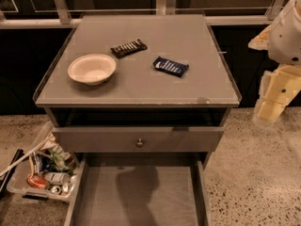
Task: Place rxbar blueberry into middle drawer
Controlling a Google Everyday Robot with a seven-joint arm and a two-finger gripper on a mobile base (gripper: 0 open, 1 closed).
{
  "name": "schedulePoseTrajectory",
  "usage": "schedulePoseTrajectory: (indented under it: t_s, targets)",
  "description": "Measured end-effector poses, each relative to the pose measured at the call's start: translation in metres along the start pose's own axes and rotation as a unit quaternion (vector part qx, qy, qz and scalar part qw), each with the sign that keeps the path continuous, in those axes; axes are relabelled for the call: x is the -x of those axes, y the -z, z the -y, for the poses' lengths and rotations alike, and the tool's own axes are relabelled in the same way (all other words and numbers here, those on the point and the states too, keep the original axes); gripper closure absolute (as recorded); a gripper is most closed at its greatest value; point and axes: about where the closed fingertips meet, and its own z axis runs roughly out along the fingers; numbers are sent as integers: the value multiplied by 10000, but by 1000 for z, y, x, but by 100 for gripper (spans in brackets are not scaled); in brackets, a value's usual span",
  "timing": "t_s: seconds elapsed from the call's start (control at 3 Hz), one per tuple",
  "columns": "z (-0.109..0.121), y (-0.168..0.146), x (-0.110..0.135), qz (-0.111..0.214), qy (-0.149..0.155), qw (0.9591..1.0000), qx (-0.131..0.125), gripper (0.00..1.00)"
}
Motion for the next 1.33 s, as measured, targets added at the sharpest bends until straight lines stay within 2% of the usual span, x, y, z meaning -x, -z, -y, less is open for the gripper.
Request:
schedulePoseTrajectory:
  t_s: [0.33, 0.67, 1.0, 1.33]
  targets:
    - [0, 0, 0, 0, 1, 10000, 1, 0]
    - [0, -1, 13, -3, 46, 10000, 71, 0]
    - [-1, -7, 51, 340, 233, 9991, 92, 0]
    - [4, -7, 79, 910, 477, 9946, -108, 0]
